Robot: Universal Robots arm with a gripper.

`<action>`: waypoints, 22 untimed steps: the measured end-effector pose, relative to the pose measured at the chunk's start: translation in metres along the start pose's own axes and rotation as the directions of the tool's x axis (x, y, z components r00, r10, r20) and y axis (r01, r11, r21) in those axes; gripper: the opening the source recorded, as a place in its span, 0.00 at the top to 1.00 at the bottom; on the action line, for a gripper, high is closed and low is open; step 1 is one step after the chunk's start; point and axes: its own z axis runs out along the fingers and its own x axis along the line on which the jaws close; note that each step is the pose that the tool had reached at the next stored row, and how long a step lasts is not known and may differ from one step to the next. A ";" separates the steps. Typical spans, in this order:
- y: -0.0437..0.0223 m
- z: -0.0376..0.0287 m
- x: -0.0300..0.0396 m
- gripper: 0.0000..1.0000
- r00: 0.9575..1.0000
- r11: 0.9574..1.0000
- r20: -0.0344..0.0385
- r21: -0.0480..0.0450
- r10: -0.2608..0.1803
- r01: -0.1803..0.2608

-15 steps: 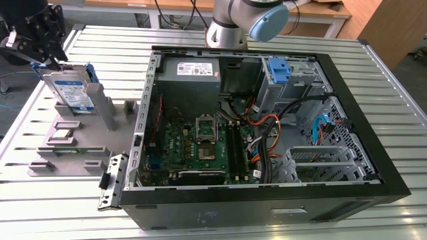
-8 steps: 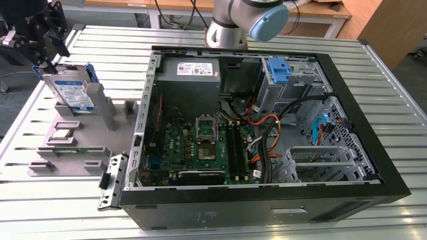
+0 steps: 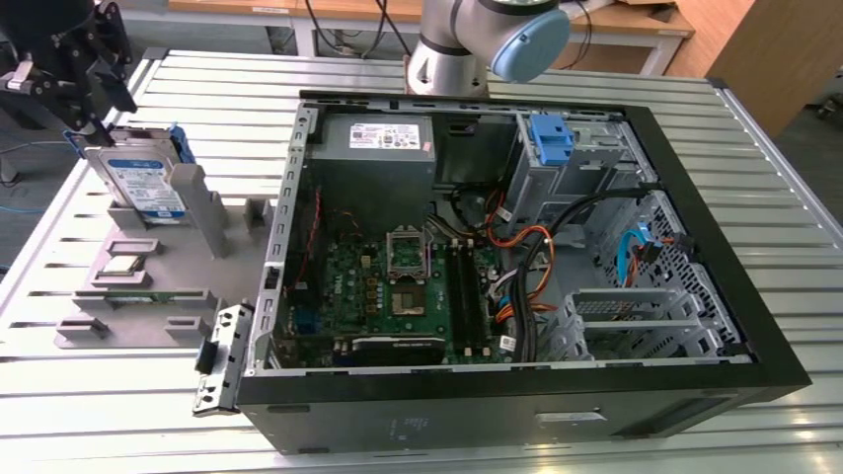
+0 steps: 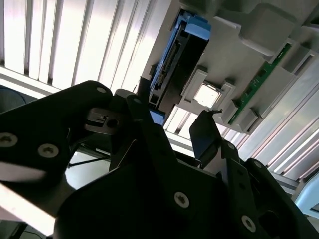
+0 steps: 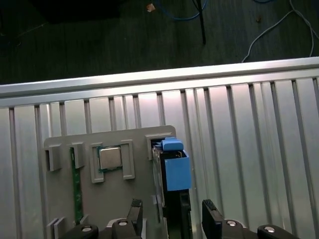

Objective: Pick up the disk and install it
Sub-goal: 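Pick up the disk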

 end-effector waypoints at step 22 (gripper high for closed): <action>0.0012 0.0140 0.0012 0.41 0.991 0.991 -0.005 0.020 -0.130 0.130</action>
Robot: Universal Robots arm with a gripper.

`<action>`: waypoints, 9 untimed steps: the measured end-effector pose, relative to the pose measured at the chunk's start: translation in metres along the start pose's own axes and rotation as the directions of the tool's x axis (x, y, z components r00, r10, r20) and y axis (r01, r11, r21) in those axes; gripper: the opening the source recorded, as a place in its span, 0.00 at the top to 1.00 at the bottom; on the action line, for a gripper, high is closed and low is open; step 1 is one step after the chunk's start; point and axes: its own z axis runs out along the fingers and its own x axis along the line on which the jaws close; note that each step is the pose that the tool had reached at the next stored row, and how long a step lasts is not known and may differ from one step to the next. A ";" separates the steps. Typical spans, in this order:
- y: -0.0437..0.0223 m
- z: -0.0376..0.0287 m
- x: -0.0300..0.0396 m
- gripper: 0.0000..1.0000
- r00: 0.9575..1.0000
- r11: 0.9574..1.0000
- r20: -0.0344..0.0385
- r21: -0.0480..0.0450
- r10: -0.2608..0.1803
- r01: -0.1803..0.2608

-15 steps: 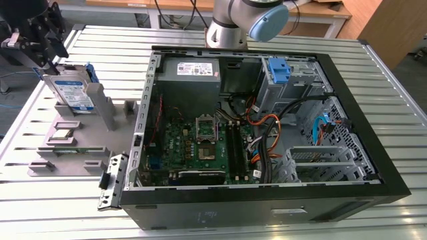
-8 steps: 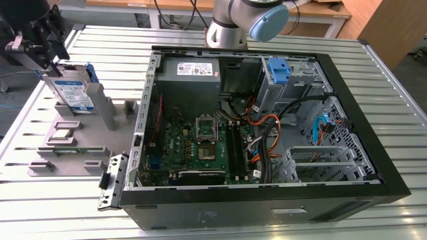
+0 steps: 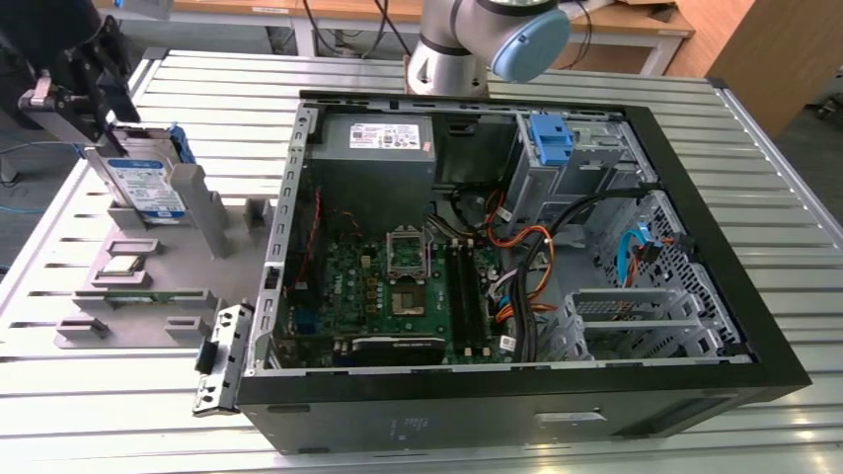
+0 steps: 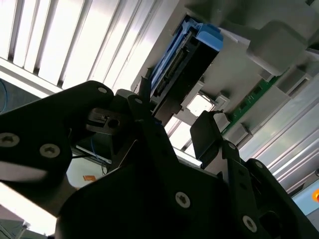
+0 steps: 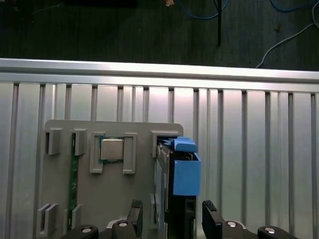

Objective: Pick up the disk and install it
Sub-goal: 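Pick up the disk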

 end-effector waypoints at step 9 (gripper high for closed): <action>0.0003 0.0077 0.0005 0.41 1.000 1.000 -0.001 0.010 -0.029 0.029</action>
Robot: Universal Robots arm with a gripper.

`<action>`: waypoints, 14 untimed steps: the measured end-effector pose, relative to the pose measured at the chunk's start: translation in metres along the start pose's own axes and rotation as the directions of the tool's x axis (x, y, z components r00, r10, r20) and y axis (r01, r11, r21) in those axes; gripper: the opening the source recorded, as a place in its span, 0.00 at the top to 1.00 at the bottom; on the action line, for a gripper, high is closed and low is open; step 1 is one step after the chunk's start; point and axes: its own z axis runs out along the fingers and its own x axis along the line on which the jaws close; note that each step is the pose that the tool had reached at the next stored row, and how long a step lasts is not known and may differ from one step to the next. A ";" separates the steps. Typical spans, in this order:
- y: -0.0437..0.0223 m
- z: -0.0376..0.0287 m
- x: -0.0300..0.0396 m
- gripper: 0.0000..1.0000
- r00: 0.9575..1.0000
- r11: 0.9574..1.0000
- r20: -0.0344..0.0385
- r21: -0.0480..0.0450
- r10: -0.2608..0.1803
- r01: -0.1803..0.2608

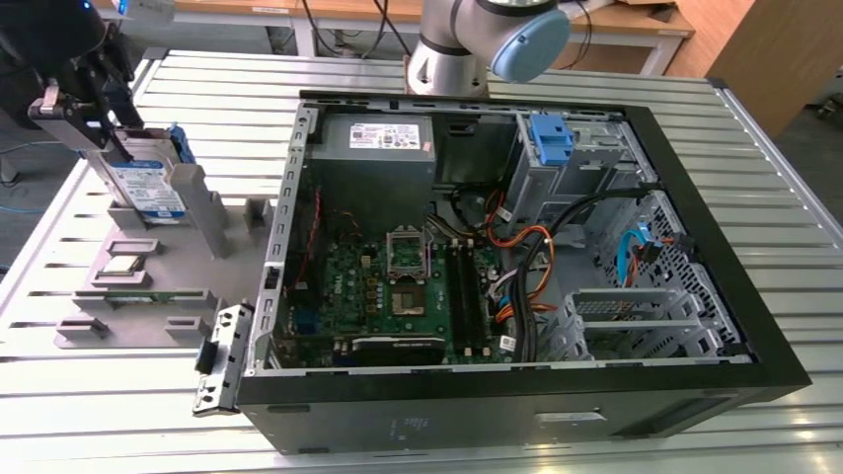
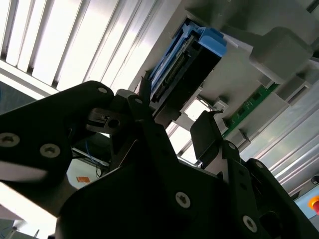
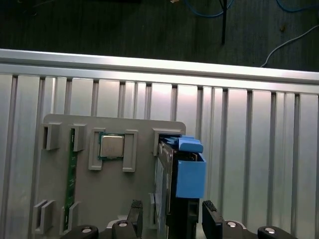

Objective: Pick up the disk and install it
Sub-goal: 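Pick up the disk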

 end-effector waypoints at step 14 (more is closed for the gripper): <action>-0.0001 0.0068 0.0005 0.41 1.000 1.000 0.000 0.001 0.006 -0.006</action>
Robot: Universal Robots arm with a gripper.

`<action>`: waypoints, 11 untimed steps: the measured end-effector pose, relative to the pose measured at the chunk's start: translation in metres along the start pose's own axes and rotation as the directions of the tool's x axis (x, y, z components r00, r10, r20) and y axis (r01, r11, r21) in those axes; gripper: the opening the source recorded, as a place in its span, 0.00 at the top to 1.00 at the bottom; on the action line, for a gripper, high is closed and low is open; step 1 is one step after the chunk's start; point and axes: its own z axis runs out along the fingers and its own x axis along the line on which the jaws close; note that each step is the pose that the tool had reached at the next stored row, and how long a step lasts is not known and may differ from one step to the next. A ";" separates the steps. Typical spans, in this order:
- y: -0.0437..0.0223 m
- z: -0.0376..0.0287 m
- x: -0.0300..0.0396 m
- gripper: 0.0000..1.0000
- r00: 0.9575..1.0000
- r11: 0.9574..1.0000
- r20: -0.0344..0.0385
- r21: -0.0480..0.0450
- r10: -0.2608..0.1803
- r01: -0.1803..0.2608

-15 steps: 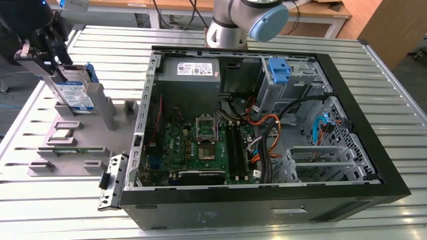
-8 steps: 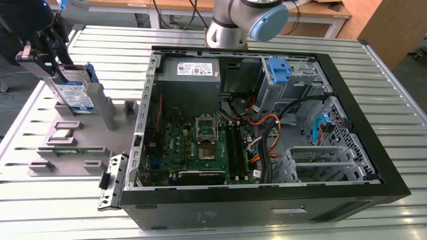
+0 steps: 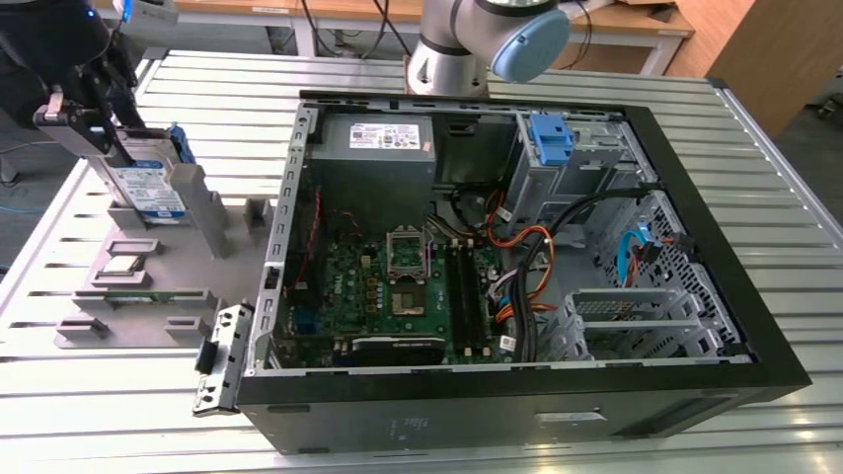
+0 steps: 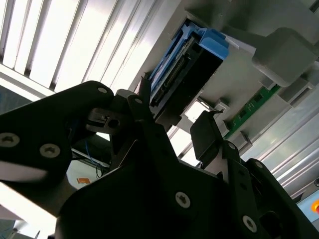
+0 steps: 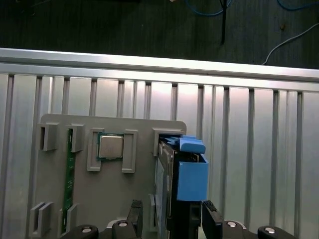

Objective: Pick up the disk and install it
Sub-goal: 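Pick up the disk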

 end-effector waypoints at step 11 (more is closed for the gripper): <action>-0.0001 0.0060 -0.0006 0.41 1.000 1.000 0.000 0.001 0.001 -0.001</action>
